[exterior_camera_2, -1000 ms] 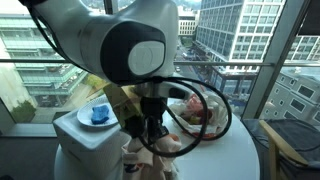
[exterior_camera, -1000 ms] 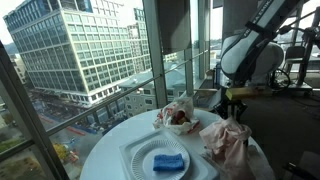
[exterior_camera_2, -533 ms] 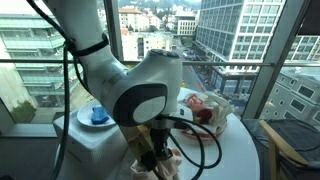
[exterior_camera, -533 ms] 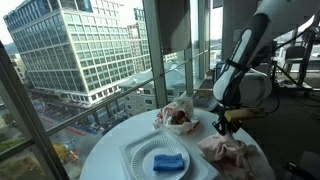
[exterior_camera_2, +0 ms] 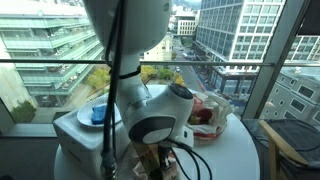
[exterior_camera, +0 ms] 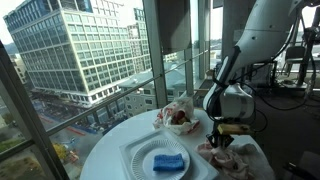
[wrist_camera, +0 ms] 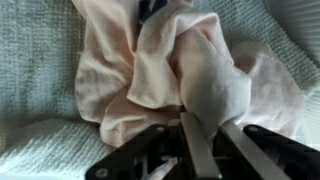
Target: Put the pink shirt on the white towel, wrap up the pink shirt with the towel
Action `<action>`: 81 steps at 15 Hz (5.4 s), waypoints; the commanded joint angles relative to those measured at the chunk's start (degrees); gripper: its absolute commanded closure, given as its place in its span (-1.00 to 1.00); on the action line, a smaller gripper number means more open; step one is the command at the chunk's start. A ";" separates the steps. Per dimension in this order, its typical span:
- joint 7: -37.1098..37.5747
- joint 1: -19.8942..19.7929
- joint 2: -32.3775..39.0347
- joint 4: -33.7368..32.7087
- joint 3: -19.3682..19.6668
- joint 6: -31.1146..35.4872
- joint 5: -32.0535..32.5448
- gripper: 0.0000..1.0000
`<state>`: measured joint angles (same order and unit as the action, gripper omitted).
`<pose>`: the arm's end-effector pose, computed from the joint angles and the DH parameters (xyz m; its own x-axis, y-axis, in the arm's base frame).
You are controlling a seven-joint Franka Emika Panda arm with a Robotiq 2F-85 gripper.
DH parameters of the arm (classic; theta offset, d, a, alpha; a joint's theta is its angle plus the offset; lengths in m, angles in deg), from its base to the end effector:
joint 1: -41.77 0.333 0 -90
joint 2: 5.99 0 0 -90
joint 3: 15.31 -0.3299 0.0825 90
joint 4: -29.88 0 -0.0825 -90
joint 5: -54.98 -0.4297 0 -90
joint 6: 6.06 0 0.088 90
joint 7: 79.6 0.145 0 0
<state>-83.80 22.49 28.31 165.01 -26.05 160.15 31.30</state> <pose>0.4867 -0.0748 0.0050 0.8730 -0.4791 -0.0913 -0.4877 -0.8543 -0.1798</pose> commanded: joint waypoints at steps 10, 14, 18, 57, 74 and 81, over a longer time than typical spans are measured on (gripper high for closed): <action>-2.21 -6.85 13.34 -13.28 2.44 0.44 1.56 0.92; -1.00 -5.38 15.19 -20.11 7.29 -0.05 4.09 0.92; -1.34 -5.56 17.05 -25.78 6.65 0.00 5.20 0.92; 3.66 4.24 -13.22 9.95 12.14 -4.52 5.14 -1.00; -3.09 0.56 1.90 11.87 17.91 23.53 31.36 -1.00; -5.87 -11.35 6.68 8.80 8.23 23.84 34.31 -1.00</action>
<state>-88.00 12.59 32.06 175.90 -17.08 182.20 64.27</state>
